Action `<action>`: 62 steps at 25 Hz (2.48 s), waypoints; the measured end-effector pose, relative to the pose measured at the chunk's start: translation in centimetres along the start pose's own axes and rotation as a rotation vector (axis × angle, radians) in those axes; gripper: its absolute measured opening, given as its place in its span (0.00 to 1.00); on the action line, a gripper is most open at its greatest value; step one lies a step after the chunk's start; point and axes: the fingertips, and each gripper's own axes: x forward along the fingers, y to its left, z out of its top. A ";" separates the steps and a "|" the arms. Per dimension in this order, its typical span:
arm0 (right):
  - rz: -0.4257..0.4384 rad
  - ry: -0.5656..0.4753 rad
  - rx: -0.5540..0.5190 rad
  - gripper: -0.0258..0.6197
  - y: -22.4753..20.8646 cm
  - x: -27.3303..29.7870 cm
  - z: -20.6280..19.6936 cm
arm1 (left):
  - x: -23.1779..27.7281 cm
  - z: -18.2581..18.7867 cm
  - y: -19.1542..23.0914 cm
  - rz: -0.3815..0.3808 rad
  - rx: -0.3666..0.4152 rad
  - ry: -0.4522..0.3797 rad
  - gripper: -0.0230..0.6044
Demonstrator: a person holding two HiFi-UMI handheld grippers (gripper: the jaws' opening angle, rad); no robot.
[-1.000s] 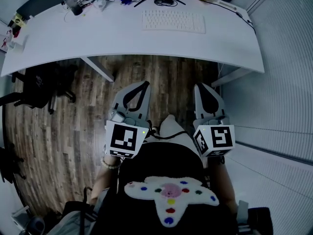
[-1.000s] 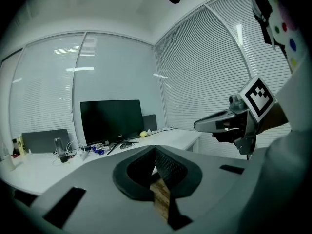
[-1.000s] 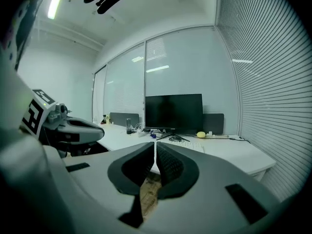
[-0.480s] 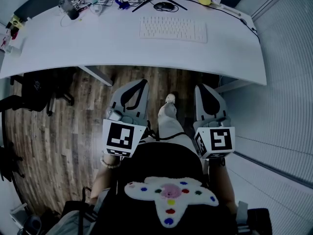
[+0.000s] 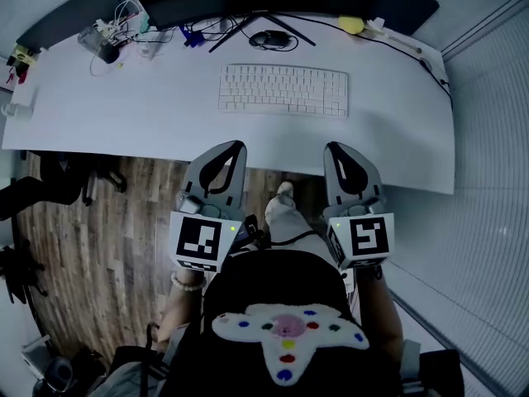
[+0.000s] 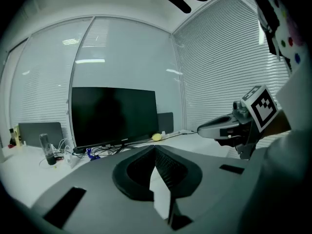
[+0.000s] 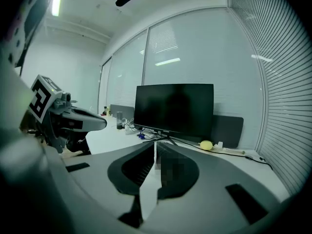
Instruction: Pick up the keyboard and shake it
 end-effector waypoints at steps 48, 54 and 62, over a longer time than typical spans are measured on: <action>0.041 0.151 0.045 0.10 -4.6 12.8 -2.4 | 11.9 -7.6 14.2 -0.011 -0.404 0.162 0.27; 0.022 0.200 0.026 0.10 -4.0 13.1 -3.1 | 13.4 -12.7 15.7 -0.054 -0.543 0.274 0.41; -0.017 0.221 0.047 0.10 -3.5 14.0 -4.1 | 16.2 -17.9 15.9 -0.102 -0.628 0.391 0.48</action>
